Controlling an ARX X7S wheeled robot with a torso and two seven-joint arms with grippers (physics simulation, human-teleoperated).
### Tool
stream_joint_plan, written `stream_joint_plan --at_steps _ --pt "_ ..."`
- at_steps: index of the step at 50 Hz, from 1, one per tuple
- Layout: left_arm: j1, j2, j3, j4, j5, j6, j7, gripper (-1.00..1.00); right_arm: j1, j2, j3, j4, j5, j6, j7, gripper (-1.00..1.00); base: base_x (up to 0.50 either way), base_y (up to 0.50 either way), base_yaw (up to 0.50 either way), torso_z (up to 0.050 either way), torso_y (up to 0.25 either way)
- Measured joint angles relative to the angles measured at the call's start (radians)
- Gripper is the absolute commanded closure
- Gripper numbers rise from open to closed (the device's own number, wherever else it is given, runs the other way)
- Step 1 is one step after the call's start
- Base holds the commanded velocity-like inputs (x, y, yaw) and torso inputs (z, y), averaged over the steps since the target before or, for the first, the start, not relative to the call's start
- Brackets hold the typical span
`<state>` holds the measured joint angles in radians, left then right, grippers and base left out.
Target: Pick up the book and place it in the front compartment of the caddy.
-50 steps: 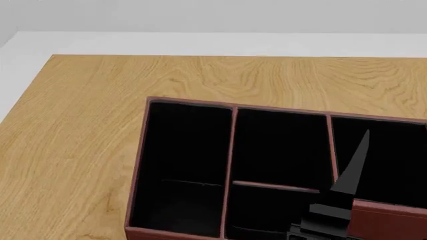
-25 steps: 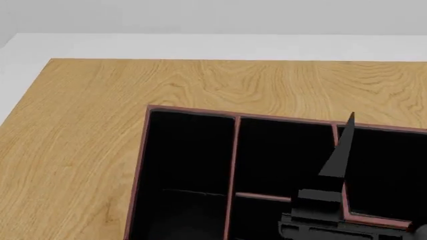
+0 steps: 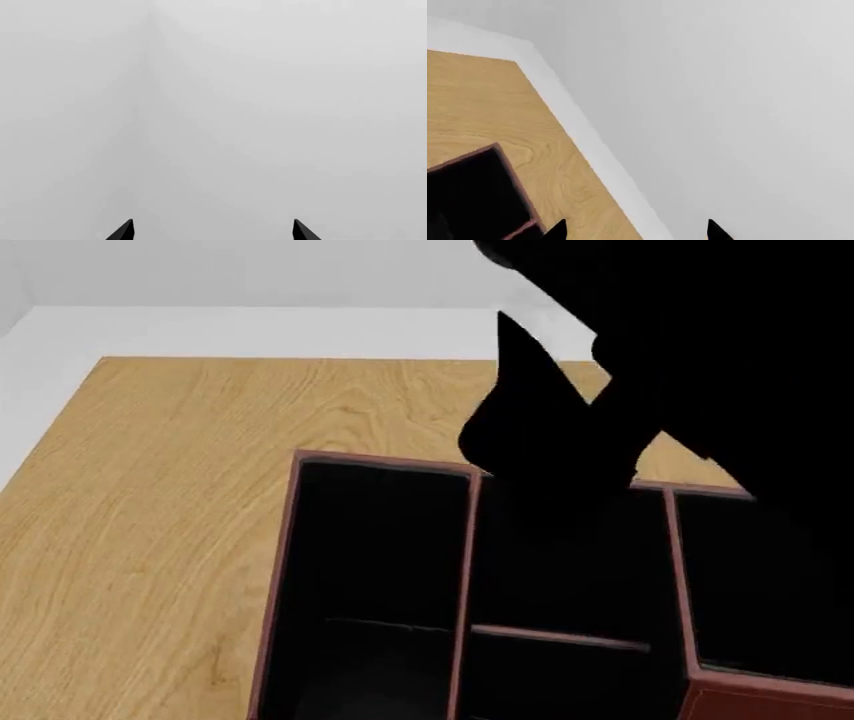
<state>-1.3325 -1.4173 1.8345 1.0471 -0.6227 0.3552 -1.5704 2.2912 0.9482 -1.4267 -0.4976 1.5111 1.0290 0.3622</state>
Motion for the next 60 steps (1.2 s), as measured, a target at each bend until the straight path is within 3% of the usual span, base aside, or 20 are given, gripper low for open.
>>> stream_joint_plan --at_steps 12,18,25,32,41,60 --pt "0.023 0.021 -0.046 0.0 -0.017 -0.013 0.0 -1.0 0.043 -0.286 -0.068 0.133 -0.494 0.31 -0.943 -1.0 0.0 0.0 0.0 0.0 0.0" --pt "0.082 0.03 -0.105 0.0 -0.015 -0.021 0.0 -1.0 0.048 -0.382 -0.159 0.153 -0.658 0.352 -1.236 -1.0 0.0 0.0 0.0 0.0 0.0" --pt "0.189 0.045 -0.199 0.0 -0.002 -0.033 0.0 -1.0 0.052 -0.436 -0.24 0.131 -0.795 0.361 -1.468 -1.0 0.0 0.0 0.0 0.0 0.0" --pt "0.3 0.052 -0.288 0.0 0.017 -0.036 0.0 -1.0 0.034 -0.459 -0.283 0.09 -0.87 0.371 -1.594 -1.0 0.0 0.0 0.0 0.0 0.0" --pt "0.378 0.062 -0.349 0.0 0.028 -0.04 0.001 -1.0 -0.027 -0.48 -0.307 0.064 -0.912 0.381 -1.644 -1.0 0.0 0.0 0.0 0.0 0.0" --pt "0.392 0.042 -0.337 0.0 0.046 -0.017 0.001 -1.0 -0.187 -0.522 -0.361 0.103 -0.962 0.35 -1.61 -1.0 0.0 0.0 0.0 0.0 0.0"
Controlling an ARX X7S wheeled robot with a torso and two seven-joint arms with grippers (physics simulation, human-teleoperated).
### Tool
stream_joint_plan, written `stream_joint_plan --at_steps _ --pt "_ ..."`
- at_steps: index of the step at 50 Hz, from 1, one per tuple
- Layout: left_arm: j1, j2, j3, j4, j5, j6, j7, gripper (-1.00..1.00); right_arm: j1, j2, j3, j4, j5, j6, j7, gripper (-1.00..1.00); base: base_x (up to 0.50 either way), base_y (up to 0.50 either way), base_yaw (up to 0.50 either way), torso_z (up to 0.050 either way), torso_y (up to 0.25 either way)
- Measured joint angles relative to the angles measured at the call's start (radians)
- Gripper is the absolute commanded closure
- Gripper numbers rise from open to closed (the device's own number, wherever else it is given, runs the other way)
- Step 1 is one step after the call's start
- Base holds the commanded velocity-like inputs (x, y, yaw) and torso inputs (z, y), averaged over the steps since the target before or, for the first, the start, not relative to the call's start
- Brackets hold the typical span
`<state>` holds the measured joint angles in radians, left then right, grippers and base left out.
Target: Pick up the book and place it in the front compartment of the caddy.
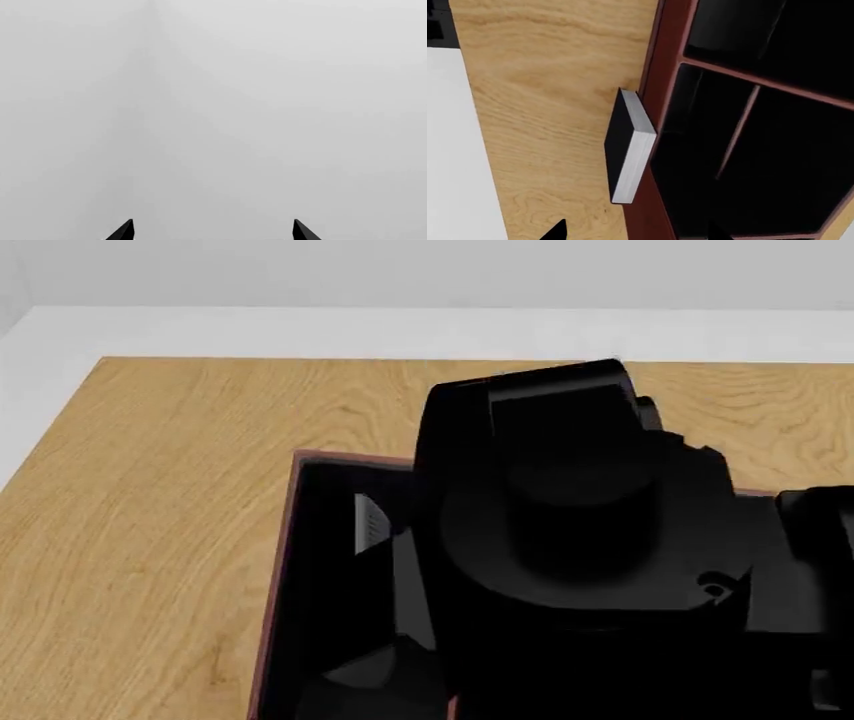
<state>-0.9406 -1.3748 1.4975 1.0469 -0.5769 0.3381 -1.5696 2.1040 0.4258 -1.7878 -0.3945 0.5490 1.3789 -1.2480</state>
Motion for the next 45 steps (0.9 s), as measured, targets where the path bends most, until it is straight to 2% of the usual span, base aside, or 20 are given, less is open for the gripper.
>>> stream_joint_plan --at_steps 26,45 --pt "-0.057 -0.003 0.061 0.0 -0.006 0.002 0.0 -1.0 -0.217 -0.017 -0.091 0.128 -0.072 -0.068 0.117 -1.0 0.0 0.0 0.0 0.0 0.0" --pt "-0.031 0.002 0.044 0.0 -0.004 -0.005 0.0 -1.0 -0.355 -0.023 -0.112 0.196 -0.09 -0.099 0.186 -1.0 0.0 0.0 0.0 0.0 0.0"
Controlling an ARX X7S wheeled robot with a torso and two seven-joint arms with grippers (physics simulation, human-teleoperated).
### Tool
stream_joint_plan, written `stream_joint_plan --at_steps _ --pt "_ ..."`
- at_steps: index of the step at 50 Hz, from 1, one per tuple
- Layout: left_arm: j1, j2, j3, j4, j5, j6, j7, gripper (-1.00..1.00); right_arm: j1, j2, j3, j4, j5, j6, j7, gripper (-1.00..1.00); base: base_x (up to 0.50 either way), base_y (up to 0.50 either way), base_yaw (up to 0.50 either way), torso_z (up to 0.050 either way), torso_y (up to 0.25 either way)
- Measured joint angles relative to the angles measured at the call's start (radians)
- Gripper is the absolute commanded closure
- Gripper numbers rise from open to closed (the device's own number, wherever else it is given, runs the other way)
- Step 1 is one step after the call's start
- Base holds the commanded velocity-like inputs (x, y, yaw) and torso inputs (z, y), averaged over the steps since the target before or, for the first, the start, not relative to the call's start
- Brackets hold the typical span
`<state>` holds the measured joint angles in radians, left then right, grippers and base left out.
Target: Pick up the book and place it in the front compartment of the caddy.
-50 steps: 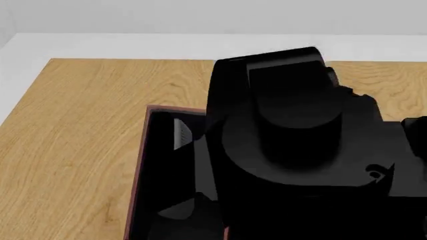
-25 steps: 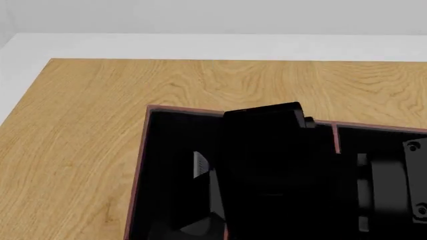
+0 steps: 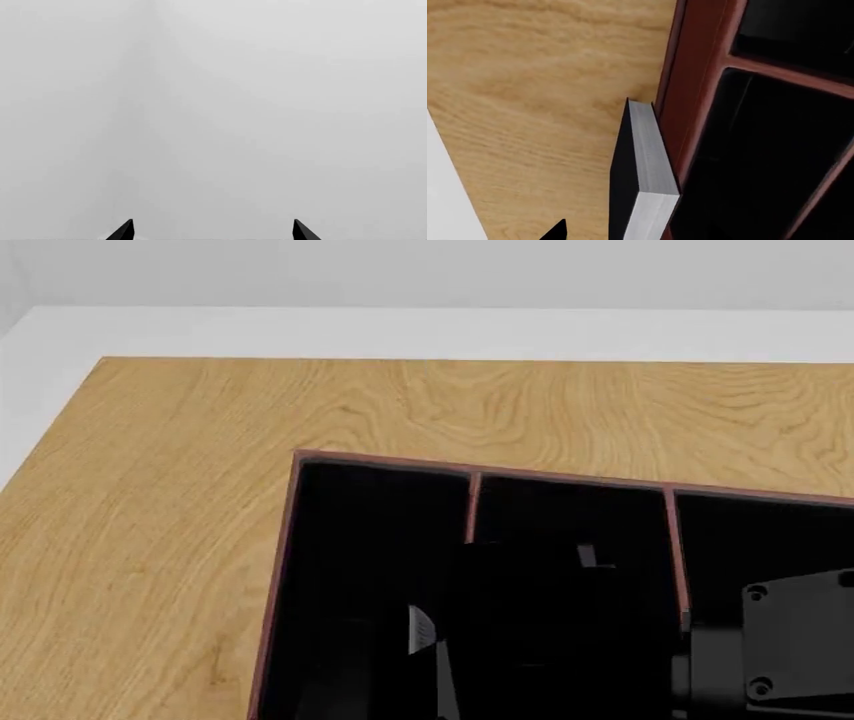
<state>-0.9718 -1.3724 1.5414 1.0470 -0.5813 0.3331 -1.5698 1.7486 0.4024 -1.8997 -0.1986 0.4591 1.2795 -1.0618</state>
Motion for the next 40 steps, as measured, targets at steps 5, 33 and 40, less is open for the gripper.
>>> stream_joint_plan --at_steps 5,33,40 --pt "0.018 0.003 -0.016 0.0 0.001 -0.004 0.0 -1.0 -0.036 -0.005 -0.009 0.028 -0.005 -0.01 0.013 -1.0 0.0 0.0 0.0 0.0 0.0" --pt "0.099 0.005 -0.074 0.0 0.015 -0.006 0.001 -1.0 -0.124 -0.001 -0.091 0.107 -0.022 -0.013 0.033 -1.0 0.0 0.0 0.0 0.0 0.0" --pt "0.09 0.006 -0.068 0.0 0.012 -0.007 0.001 -1.0 -0.135 0.0 -0.108 0.12 -0.026 -0.009 0.037 -1.0 0.0 0.0 0.0 0.0 0.0"
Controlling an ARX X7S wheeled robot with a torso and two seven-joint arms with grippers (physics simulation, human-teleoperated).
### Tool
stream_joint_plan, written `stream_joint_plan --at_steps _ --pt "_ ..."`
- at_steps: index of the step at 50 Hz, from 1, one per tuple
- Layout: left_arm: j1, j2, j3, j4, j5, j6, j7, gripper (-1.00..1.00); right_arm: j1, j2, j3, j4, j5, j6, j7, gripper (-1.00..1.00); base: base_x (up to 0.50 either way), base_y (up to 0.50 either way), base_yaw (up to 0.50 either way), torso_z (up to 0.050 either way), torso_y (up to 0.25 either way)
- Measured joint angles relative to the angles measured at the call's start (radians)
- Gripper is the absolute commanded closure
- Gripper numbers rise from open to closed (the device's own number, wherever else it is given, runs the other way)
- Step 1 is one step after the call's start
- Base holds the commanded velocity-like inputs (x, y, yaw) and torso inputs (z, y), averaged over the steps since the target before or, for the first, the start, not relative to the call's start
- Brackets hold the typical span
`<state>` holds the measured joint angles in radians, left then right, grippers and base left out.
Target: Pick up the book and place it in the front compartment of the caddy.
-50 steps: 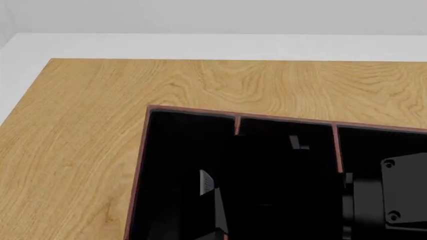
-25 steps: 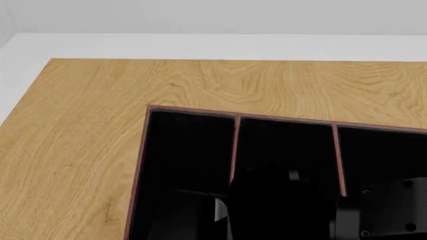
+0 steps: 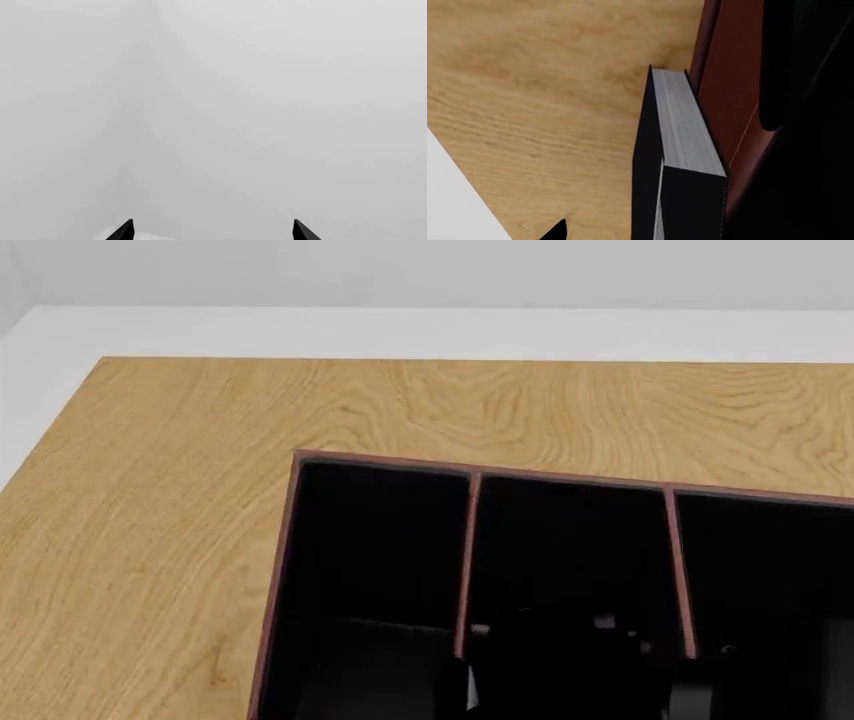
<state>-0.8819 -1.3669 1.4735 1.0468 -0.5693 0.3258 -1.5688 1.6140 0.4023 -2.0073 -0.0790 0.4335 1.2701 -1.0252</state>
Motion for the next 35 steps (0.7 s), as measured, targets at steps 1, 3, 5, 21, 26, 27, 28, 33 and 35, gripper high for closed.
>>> stream_joint_plan --at_steps 1,3,5,21,26,27,28,33,35 --pt "-0.003 0.001 0.002 0.0 -0.001 -0.001 0.0 -1.0 -0.002 0.0 -0.001 0.002 0.0 0.0 0.001 -1.0 0.0 0.0 0.0 0.0 0.0" --pt "-0.007 0.002 0.004 0.0 -0.003 -0.002 0.0 -1.0 -0.006 0.0 -0.003 0.006 -0.001 0.0 0.002 -1.0 0.0 0.0 0.0 0.0 0.0" --pt "-0.012 0.003 0.007 0.0 -0.005 -0.003 0.0 -1.0 -0.01 -0.001 -0.005 0.01 -0.001 0.0 0.004 -1.0 0.0 0.0 0.0 0.0 0.0" --pt "-0.044 0.005 0.026 0.0 -0.017 -0.008 0.0 -1.0 -0.014 0.002 -0.002 0.015 -0.012 0.003 0.029 1.0 0.0 0.0 0.0 0.0 0.0" --pt "-0.046 0.005 0.027 0.0 -0.017 -0.008 0.0 -1.0 -0.009 0.007 0.001 -0.004 -0.002 0.009 0.03 1.0 0.0 0.0 0.0 0.0 0.0" --pt "-0.046 0.005 0.027 0.0 -0.017 -0.008 0.0 -1.0 -0.006 0.008 0.001 -0.011 0.0 0.01 0.029 1.0 0.0 0.0 0.0 0.0 0.0" --pt "-0.046 0.005 0.027 0.0 -0.017 -0.008 0.0 -1.0 -0.003 0.009 0.002 -0.018 0.003 0.011 0.029 1.0 0.0 0.0 0.0 0.0 0.0" --pt "-0.041 0.006 0.022 0.0 -0.015 -0.007 0.0 -1.0 0.016 0.015 0.013 -0.056 0.013 0.018 0.031 1.0 0.0 0.0 0.0 0.0 0.0" --pt "-0.037 0.006 0.02 0.0 -0.014 -0.006 0.0 -1.0 0.025 0.017 0.018 -0.073 0.017 0.021 0.032 1.0 0.0 0.0 0.0 0.0 0.0"
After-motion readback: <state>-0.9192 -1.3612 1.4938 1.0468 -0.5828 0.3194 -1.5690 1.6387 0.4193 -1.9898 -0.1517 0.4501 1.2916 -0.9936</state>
